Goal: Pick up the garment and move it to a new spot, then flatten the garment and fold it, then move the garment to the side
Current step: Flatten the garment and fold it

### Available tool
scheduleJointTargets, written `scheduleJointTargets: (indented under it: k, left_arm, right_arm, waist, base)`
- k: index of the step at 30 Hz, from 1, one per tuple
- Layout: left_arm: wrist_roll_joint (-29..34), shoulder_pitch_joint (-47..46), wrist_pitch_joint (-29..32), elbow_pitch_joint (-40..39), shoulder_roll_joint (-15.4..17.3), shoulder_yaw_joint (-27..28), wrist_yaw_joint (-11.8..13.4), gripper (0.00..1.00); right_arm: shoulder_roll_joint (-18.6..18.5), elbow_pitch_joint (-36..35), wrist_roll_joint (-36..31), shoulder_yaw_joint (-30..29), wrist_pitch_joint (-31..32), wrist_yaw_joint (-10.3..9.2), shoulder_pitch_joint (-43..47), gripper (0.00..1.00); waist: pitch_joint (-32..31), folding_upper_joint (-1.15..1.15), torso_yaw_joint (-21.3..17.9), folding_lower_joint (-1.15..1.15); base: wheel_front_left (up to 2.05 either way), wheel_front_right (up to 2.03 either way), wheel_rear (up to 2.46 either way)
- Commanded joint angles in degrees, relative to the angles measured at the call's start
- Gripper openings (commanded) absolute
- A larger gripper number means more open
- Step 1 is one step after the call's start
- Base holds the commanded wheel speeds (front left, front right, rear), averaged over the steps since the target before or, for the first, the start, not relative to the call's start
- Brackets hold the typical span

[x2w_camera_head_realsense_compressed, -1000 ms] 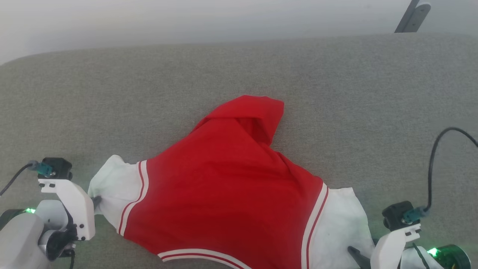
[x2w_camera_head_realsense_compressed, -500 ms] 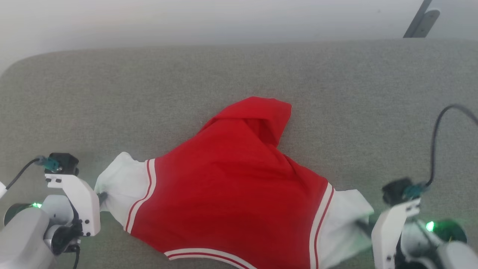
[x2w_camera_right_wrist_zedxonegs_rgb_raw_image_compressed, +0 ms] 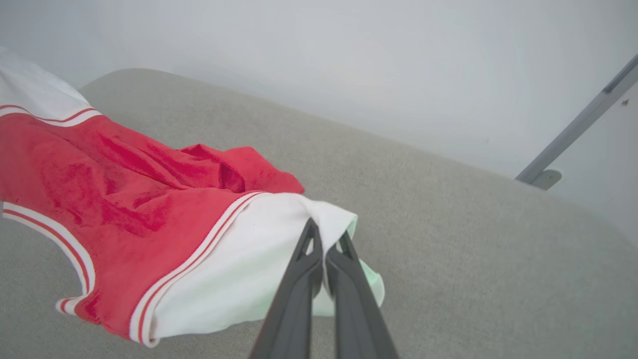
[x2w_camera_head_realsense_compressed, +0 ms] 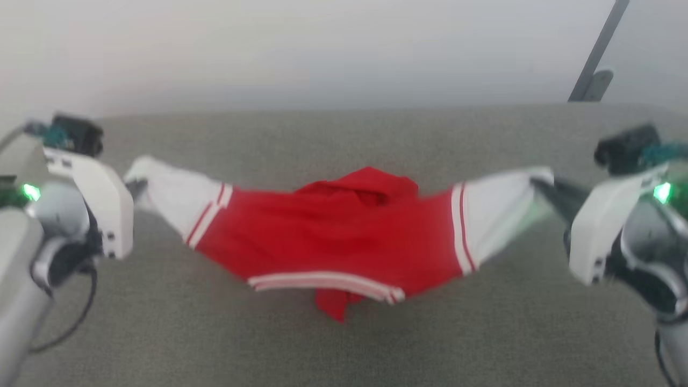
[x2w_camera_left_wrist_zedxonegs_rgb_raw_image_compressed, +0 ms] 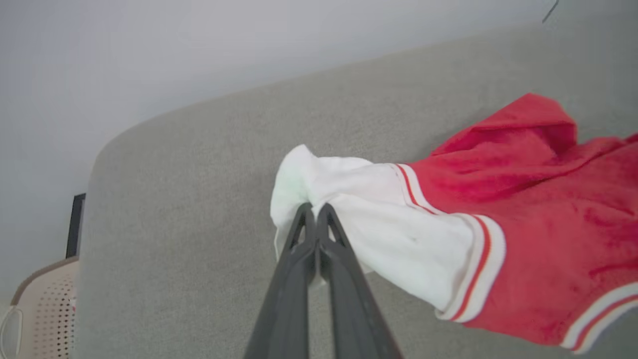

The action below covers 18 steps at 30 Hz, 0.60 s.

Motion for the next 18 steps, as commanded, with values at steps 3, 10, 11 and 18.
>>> scheduleJointTargets:
  k: [3,10,11,18]
  left_arm:
    - [1.38,-3.07,1.55,-2.37,1.26,0.47,0.55,0.00]
    - [1.76,-11.02,3.18,-5.53,2.65,2.28,0.70,0.00]
    - [1.93,-12.23,2.87,-5.43,2.74,2.64,0.69,0.00]
    - [3.45,-19.94,1.31,-1.66,1.67,3.16,-0.87,0.00]
  right_arm:
    - [-0.90,0.60,-0.23,1.32,-2.16,-0.09,-5.01,0.00]
    - [-2.23,5.43,-0.24,5.28,-7.36,-0.08,-17.16,0.00]
    - [-2.36,6.45,-0.39,5.75,-8.40,-0.09,-18.88,0.00]
    - [-2.47,14.76,1.36,10.14,-14.97,-0.09,-29.66,0.00]
  waist:
    - [-2.07,0.00,-0.15,0.00]
    - [-3.19,0.00,-0.67,0.00]
    - [-3.22,0.00,-0.74,0.00]
    - [-2.85,0.00,-0.94,0.00]
  base:
    - [0.00,0.00,0.00]
    - [0.00,0.00,0.00]
    - [0.00,0.00,0.00]
    - [0.00,0.00,0.00]
